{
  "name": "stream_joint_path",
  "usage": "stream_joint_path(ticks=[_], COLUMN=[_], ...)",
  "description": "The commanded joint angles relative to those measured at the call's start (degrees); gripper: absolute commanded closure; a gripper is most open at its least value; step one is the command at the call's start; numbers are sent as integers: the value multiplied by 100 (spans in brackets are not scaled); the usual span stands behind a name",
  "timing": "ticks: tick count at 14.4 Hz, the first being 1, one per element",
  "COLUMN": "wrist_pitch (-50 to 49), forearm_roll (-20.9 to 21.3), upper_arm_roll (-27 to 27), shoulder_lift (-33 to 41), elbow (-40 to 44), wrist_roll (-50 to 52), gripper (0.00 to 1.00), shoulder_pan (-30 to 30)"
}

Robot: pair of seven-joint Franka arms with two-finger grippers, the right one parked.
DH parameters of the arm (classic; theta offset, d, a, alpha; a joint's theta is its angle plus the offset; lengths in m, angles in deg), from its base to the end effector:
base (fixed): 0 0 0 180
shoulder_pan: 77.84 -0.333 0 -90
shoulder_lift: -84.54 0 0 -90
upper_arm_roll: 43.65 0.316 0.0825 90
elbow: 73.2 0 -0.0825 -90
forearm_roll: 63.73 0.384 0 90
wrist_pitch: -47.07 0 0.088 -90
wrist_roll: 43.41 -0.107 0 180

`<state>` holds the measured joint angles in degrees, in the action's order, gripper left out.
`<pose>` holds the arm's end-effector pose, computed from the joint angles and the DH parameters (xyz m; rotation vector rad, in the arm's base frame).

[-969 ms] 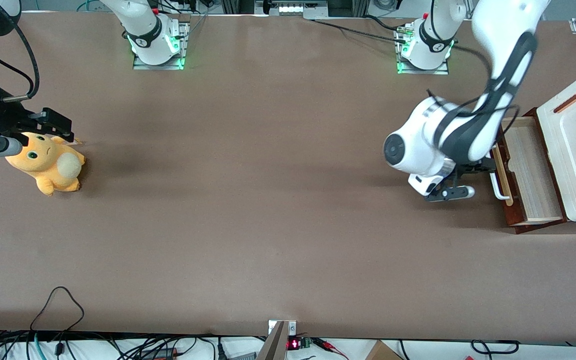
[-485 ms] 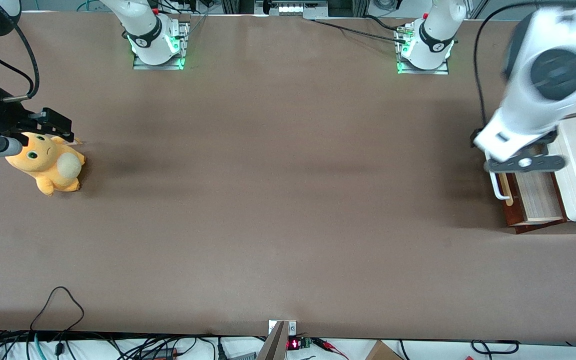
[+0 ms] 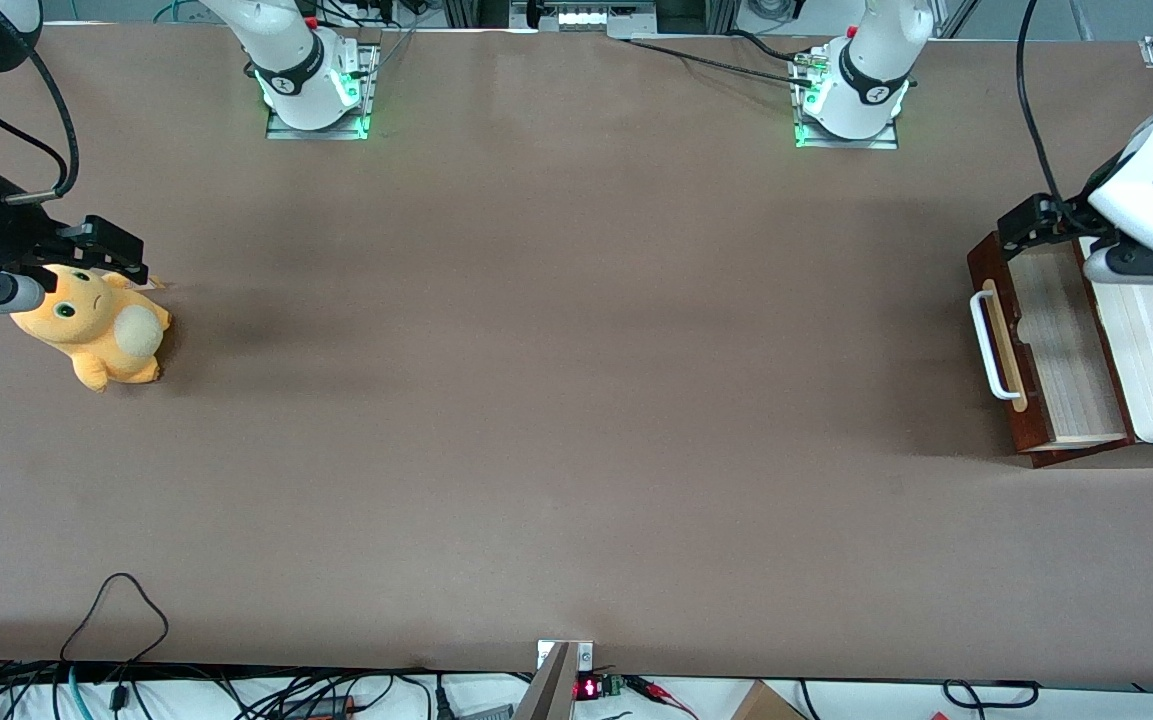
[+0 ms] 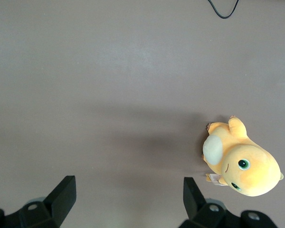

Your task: Open lower drawer with left arm only

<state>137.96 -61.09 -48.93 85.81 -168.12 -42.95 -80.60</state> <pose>0.5464 -0.0197 0.5976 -3.0909 0.0583 0.0727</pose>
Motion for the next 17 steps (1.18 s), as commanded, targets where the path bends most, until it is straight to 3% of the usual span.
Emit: stream_joint_path(ticks=[1, 17], wrist_pitch=[78, 113], forearm_roll=[-177, -397], upper_arm_roll=[203, 212], shoulder_lift=[233, 268], elbow=[-255, -211], wrist_roll=[-221, -283], gripper=[0, 0], shoulder_pan=[145, 145])
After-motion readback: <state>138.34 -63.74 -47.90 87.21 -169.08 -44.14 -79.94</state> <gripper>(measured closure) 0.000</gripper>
